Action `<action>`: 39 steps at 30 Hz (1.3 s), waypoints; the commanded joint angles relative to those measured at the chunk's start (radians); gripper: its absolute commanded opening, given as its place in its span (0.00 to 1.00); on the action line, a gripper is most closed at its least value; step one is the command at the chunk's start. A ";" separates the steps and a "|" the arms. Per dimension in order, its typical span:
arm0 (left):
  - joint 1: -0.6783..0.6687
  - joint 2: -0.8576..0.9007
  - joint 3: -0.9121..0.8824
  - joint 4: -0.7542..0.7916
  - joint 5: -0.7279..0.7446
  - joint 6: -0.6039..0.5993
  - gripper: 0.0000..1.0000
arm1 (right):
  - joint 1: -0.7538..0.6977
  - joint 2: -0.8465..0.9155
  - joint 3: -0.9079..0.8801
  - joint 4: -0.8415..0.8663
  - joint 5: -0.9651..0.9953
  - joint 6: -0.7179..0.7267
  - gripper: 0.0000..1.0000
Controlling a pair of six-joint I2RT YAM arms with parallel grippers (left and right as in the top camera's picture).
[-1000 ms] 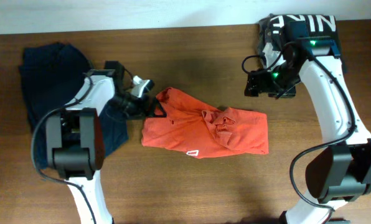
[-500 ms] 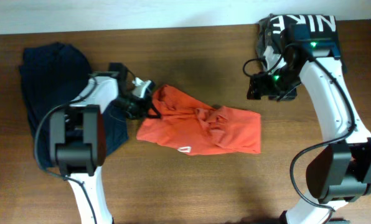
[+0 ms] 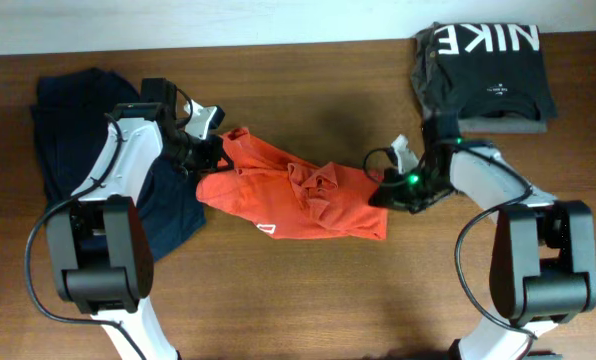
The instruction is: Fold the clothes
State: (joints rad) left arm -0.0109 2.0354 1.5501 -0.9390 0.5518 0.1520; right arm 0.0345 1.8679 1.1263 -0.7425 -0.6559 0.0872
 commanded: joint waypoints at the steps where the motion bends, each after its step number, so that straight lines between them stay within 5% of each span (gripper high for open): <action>1: -0.006 -0.027 0.006 0.000 0.009 -0.022 0.01 | 0.006 -0.007 -0.074 0.054 -0.008 0.058 0.04; 6: -0.074 -0.094 0.023 0.005 0.012 -0.025 0.01 | 0.006 0.051 -0.107 0.105 0.013 0.072 0.04; 18: -0.509 -0.117 0.029 0.187 -0.083 -0.166 0.01 | 0.003 0.092 -0.107 0.115 0.009 0.072 0.04; 20: -0.556 -0.117 0.029 0.184 -0.172 -0.169 0.15 | 0.003 0.092 -0.107 0.114 0.009 0.072 0.04; 22: -0.578 -0.117 0.029 0.179 -0.217 -0.168 0.52 | 0.001 0.091 -0.106 0.114 0.005 0.072 0.04; 23: -0.585 -0.117 0.029 0.180 -0.216 -0.169 0.87 | -0.006 0.091 -0.101 0.115 -0.017 0.071 0.04; 24: -0.585 -0.117 0.029 0.180 -0.216 -0.169 0.99 | -0.012 0.091 -0.097 0.115 -0.035 0.071 0.04; 31: -0.552 -0.130 0.085 0.155 -0.212 -0.191 0.99 | -0.108 -0.040 0.032 -0.002 -0.098 0.042 0.04; 37: -0.375 -0.231 0.286 0.015 -0.217 -0.191 0.99 | -0.128 -0.225 0.113 -0.109 -0.089 0.019 0.05; 39: -0.282 -0.267 0.312 -0.005 -0.217 -0.194 0.99 | -0.079 -0.252 0.113 -0.109 -0.088 0.023 0.23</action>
State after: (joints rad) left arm -0.4076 1.8683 1.8019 -0.9218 0.3439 -0.0280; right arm -0.1017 1.6543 1.2289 -0.8455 -0.7326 0.1234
